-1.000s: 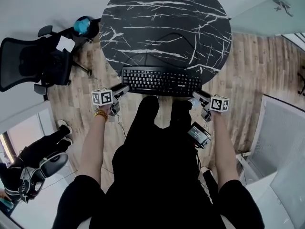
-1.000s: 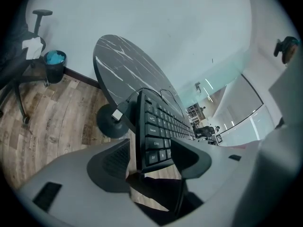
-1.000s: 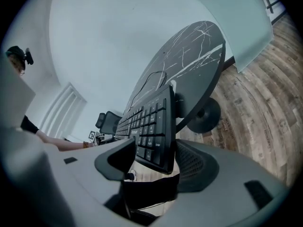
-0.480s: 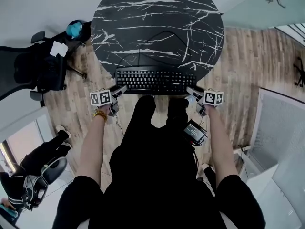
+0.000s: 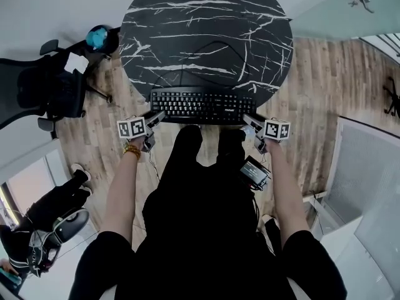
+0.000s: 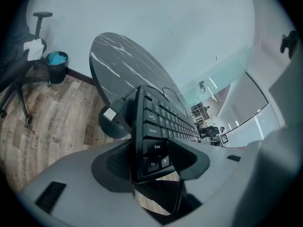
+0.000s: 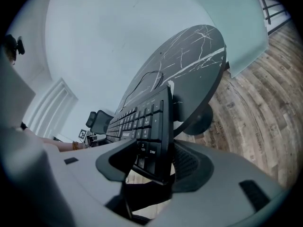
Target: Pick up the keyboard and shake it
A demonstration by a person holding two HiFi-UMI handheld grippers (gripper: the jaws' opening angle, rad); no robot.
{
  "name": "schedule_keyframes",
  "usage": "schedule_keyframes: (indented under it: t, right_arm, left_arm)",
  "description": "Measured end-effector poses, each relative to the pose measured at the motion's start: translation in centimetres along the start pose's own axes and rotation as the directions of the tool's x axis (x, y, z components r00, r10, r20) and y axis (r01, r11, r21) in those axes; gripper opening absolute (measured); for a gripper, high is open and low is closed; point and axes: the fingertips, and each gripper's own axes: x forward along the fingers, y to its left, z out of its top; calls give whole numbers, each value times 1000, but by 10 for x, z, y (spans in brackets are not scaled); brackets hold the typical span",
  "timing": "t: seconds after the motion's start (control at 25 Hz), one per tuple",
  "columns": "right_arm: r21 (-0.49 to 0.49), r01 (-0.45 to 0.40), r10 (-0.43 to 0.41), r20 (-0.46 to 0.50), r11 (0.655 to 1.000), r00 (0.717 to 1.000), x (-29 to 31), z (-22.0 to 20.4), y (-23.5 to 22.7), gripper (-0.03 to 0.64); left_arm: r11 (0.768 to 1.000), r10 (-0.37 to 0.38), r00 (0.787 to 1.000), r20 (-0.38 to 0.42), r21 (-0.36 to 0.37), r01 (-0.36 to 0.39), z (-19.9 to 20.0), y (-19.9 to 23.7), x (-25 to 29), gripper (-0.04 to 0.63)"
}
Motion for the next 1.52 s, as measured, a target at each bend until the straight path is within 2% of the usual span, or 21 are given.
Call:
schedule_keyframes:
  t: [0.4,0.64,0.96,1.2,1.32,1.52]
  right_arm:
    - [-36,4,-3,19,999,1000,-6,1,7,227]
    - [-70,7,-4,44,998,999,-20,14,19,227]
    - [-114,-16,31,133,993,991,-28,59,43,227]
    - [-143,0,28,194,990,981,-34,102,49,227]
    - [-185,-9,45,191,983,981,-36,117,63,227]
    - [-287,4,58,206,958,977,-41,144,82,227]
  left_arm:
    - [1000,1,999,45,0,-1,2,-2,-8,235]
    - [999,-14,997,81,38,11,11,-16,-16,235]
    - [995,-42,986,161,94,27,59,-34,-25,235]
    - [994,-84,972,221,80,68,97,-51,-22,236]
    - [991,-87,970,228,116,62,108,-53,-25,236]
    - [975,-103,961,258,219,45,134,-71,-40,236]
